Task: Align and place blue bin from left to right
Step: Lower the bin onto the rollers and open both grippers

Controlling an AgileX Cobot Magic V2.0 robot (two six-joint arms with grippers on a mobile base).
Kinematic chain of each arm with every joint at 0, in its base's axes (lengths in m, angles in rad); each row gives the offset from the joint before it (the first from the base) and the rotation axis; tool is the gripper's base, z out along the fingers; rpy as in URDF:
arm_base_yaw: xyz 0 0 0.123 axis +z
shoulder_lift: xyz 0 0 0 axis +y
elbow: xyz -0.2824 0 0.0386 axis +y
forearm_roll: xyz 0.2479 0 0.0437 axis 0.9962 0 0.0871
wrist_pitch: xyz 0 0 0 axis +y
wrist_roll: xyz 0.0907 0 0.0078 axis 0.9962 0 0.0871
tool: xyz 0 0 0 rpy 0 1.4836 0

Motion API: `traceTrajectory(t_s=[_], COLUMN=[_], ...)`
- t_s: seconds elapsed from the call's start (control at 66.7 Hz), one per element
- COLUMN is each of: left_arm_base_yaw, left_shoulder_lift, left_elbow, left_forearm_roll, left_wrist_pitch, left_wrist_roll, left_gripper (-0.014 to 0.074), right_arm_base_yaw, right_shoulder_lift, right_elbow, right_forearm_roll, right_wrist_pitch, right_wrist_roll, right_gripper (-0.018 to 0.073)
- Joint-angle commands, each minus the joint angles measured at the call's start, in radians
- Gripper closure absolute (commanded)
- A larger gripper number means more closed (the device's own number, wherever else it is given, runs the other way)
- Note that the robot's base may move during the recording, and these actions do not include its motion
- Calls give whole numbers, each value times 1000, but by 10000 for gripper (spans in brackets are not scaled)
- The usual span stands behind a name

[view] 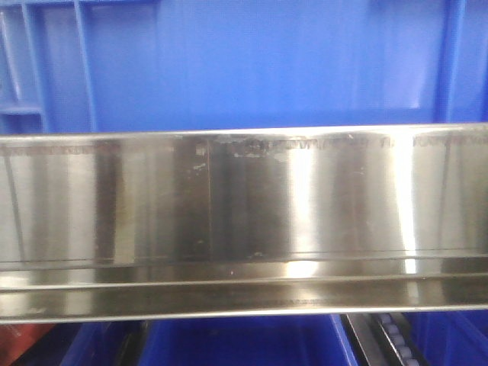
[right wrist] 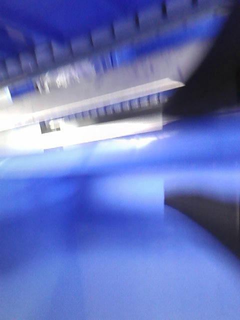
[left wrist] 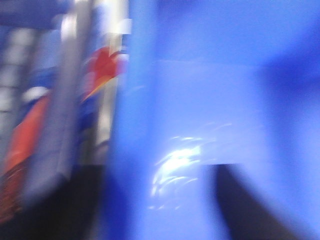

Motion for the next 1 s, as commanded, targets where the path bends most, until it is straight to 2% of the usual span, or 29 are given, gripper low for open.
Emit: traceTrajectory(t_s=[0.0, 0.135, 0.33, 0.42, 0.524, 0.674, 0.779, 0.989], left_arm_base_yaw=[-9, -9, -10, -10, -10, -10, -10, -10], left_shoulder_lift=[-17, -17, -23, -33, -50, -67, -67, -68], left_elbow=[-32, -62, -67, -67, -67, -67, -67, -67], left_forearm_roll=[-2, 7, 35, 35, 35, 63, 104, 117], left_wrist_pitch=[-19, 39, 57, 79, 85, 78, 65, 67], left_wrist_roll=[0, 0, 0, 0, 0, 0, 0, 0], left_gripper=[51, 49, 51, 88, 214, 500, 703, 707], right_arm_base_yaw=[4, 4, 6, 6, 6, 6, 6, 6], right_shoulder_lift=[-15, -19, -31, -35, -35, -35, -35, -35], right_elbow=[-21, -41, -107, -140, -167, -174, -174, -174], right_forearm_roll=[1, -1, -1, -1, -1, -1, -1, -1], right_wrist_pitch=[0, 19, 33, 60, 109, 122, 100, 61], right_wrist_roll=[0, -15, -29, -36, -68, -75, -75, -75], right_gripper=[130, 126, 126, 143, 251, 535, 652, 634])
